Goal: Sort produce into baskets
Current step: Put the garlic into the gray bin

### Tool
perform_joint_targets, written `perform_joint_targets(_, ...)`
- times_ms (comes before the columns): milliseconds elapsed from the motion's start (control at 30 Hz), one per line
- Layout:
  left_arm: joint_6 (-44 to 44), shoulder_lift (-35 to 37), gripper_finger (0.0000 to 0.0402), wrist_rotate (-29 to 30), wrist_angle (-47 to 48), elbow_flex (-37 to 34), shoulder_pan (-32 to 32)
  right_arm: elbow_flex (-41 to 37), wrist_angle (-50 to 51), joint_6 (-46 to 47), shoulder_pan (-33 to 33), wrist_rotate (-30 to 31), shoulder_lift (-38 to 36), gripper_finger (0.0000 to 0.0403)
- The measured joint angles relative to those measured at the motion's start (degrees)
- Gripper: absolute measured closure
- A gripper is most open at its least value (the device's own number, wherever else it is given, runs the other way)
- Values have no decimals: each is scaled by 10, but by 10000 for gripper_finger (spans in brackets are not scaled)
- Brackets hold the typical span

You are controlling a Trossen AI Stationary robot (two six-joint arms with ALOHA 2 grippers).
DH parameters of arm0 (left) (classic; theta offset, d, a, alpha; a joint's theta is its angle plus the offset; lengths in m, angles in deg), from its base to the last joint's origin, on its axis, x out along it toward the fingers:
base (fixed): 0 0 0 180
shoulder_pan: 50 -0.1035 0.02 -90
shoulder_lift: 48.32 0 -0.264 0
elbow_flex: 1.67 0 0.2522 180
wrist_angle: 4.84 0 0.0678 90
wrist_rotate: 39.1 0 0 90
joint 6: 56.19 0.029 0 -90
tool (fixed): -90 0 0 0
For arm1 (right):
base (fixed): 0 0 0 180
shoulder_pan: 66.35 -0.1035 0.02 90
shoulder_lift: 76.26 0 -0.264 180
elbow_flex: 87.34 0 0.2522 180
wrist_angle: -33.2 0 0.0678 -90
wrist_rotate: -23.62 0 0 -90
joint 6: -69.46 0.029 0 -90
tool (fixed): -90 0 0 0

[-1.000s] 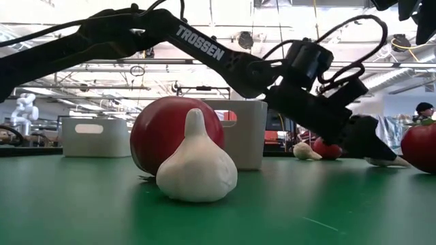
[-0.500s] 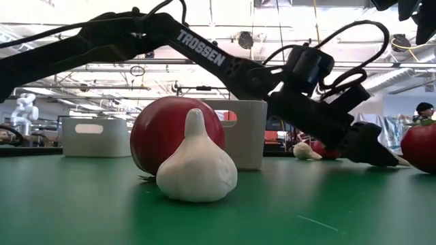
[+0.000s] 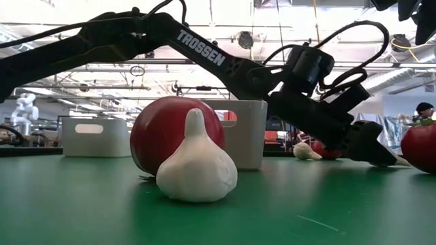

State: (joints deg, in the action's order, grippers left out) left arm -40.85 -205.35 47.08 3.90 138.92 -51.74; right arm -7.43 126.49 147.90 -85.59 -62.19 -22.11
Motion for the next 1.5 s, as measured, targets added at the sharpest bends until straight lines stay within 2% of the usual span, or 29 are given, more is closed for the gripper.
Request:
perform_joint_targets(200,0,0,186,7,0,0,0,0,0,0,0,0,0,101)
perform_joint_targets(467,-1,13,209,20,36,0,0,0,0,-7,0,1,0,101)
perform_joint_targets(667,-1,76,210,29,162,-1,0,0,0,-23,1,11,0,101)
perform_joint_targets(800,2,130,210,30,246,-1,-1,0,0,-38,1,42,0,101)
perform_joint_targets(900,5,174,210,26,345,-1,-5,0,-1,-49,5,63,0,101)
perform_joint_targets(1133,4,271,210,-56,618,-1,-24,0,-5,-64,9,103,0,101)
perform_joint_targets(1200,4,294,210,-63,676,-1,-26,0,-7,-65,9,126,0,101)
perform_joint_targets(1367,-2,361,211,-63,747,-36,-28,0,-34,-78,9,206,4,101)
perform_joint_targets(1500,-43,426,211,-63,743,-122,-24,0,-53,-119,12,244,15,101)
